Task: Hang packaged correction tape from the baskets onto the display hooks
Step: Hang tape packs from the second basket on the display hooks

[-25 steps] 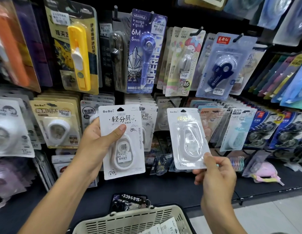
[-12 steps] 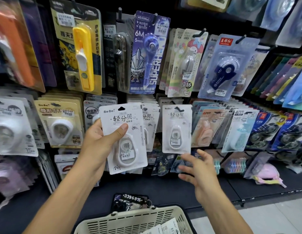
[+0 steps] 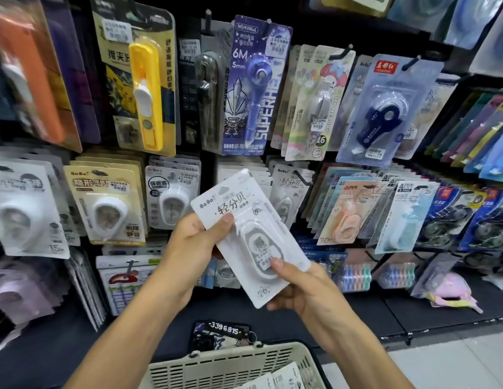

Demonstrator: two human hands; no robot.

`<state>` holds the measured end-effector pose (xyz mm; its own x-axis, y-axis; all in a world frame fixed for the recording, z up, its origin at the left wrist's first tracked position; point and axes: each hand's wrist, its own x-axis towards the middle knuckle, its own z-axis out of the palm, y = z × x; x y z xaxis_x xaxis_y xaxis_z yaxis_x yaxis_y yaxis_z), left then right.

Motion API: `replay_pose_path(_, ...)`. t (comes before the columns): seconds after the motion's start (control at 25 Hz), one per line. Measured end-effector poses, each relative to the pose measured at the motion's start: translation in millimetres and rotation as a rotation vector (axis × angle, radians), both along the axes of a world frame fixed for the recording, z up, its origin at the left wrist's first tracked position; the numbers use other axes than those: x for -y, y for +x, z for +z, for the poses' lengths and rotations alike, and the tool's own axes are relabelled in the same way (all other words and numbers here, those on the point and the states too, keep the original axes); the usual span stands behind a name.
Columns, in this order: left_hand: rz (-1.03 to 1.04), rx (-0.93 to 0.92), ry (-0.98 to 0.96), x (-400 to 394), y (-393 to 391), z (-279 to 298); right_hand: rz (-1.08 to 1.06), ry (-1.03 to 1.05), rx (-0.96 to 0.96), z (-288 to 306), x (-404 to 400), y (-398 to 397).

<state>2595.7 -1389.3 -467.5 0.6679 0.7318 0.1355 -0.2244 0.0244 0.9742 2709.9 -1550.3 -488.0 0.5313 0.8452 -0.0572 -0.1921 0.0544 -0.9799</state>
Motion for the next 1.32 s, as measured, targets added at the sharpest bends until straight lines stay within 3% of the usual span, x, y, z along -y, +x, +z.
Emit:
replay_pose_path(0.2,-0.058,-0.088,0.352,-8.0,7.8,9.9,-0.302,0.014,0.221,-3.4,7.6,18.8)
replay_pose_path(0.32,0.132,-0.455,0.920,-11.6,11.1,-3.8,-0.538,0.061,0.133,-1.7,18.7,32.7)
replay_pose_path(0.4,0.115,-0.624,1.078,-15.2,13.1,-15.2,-0.668,0.005,0.176,1.5,28.0,42.6)
replay_pose_path(0.48,0.052,-0.699,1.100,-16.2,15.3,-25.0,-0.703,-0.049,0.248,2.2,34.6,47.8)
replay_pose_path(0.64,0.047,-0.665,1.110,-15.8,16.8,-30.8,-0.648,-0.128,0.293,-0.2,40.3,41.3)
replay_pose_path(0.88,0.038,-0.638,1.116,-12.5,16.1,-30.3,-0.676,-0.201,0.186,10.8,5.7,65.8)
replay_pose_path(1.04,0.129,-0.518,1.055,-3.2,5.6,-43.0,-0.452,-0.239,-0.056,-2.5,-24.0,80.2)
replay_pose_path(1.16,-0.202,-0.812,0.868,-8.9,-10.8,-89.9,-0.302,-0.398,0.045,-75.7,-14.3,53.3)
replay_pose_path(1.24,-0.533,-1.142,0.850,-6.8,-22.7,-137.5,-0.083,-0.641,0.093,-141.5,9.4,25.1)
replay_pose_path(1.32,-0.859,-1.383,0.812,5.1,-37.3,-195.5,0.213,-0.971,0.303,-206.9,38.2,8.1)
